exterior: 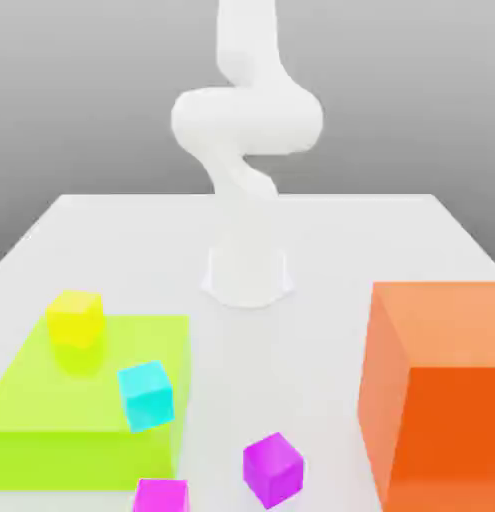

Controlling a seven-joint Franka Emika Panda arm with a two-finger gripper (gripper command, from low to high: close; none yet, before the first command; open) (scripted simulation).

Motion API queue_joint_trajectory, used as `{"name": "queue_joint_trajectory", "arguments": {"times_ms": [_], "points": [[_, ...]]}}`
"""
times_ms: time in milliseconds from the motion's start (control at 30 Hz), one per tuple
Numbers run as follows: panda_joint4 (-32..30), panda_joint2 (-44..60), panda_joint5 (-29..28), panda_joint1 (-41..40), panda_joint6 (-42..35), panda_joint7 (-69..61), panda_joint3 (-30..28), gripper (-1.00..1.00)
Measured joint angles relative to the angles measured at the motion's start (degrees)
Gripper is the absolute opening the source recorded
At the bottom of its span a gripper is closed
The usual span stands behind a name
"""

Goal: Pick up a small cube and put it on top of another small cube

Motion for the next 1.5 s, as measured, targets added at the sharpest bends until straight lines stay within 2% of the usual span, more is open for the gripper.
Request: {"name": "queue_joint_trajectory", "arguments": {"times_ms": [300,500,667,833,1000,1033,1267,1433,1500], "points": [[-4.47,18.98,-4.55,-8.16,8.05,22.83,8.77,0.00],[-7.37,31.54,-8.47,-10.88,13.24,38.44,11.87,0.00],[-9.79,41.57,-10.10,-10.66,17.61,50.07,11.97,0.00],[-12.26,51.34,-7.73,-9.14,22.61,58.83,11.50,0.00],[-10.84,61.66,-11.79,-5.42,30.37,63.68,6.99,0.00],[-10.56,63.09,-12.46,-4.69,31.49,64.21,6.11,-1.00],[-10.57,63.10,-12.46,-4.70,31.64,64.26,6.13,-1.00],[-12.38,53.89,-7.13,-7.38,24.41,60.05,9.95,-1.00],[-10.47,50.34,-8.86,-7.69,21.48,56.50,9.96,-1.00]]}}
